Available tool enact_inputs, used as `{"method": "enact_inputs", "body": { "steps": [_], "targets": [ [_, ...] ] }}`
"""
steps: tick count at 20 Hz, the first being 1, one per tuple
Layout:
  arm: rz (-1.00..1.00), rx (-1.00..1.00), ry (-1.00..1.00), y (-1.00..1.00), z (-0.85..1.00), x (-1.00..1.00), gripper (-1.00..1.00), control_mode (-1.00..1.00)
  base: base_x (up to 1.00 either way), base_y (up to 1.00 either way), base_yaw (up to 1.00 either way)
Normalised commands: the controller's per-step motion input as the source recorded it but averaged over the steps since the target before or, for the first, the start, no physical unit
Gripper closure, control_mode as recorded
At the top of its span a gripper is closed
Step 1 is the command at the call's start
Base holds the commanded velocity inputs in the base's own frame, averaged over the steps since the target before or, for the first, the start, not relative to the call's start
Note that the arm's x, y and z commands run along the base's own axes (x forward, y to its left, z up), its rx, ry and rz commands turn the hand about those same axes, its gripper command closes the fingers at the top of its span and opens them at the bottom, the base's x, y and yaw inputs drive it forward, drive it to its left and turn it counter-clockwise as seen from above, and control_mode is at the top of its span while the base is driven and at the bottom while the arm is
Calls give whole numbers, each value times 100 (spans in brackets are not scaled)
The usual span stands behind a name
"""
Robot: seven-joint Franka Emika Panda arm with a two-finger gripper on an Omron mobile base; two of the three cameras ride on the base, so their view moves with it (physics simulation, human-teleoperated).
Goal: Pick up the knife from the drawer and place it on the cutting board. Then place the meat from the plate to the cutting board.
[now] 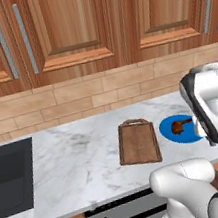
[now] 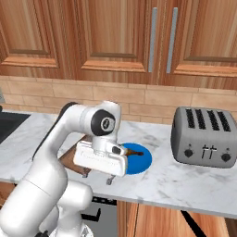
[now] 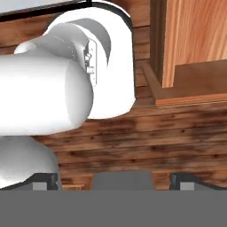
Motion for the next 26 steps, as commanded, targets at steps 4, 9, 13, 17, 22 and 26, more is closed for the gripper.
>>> {"method": "enact_inputs", "body": {
  "steps": [4, 9, 13, 17, 22, 26],
  "targets": [
    [-3, 6, -26, -61, -35, -88, -100, -100, 0, 0, 0],
    [-1, 8, -27, -53, -16, -65, -100, -100, 0, 0, 0],
    [0, 1, -9, -24, -5, -9, -100, -100, 0, 0, 0],
    [0, 0, 0, -4, -7, 7, -100, -100, 0, 0, 0],
    [-2, -7, 0, 0, -8, 14, -100, -100, 0, 0, 0],
    [-8, -10, 1, -7, -41, 17, -100, -100, 0, 0, 0]
  ]
}}
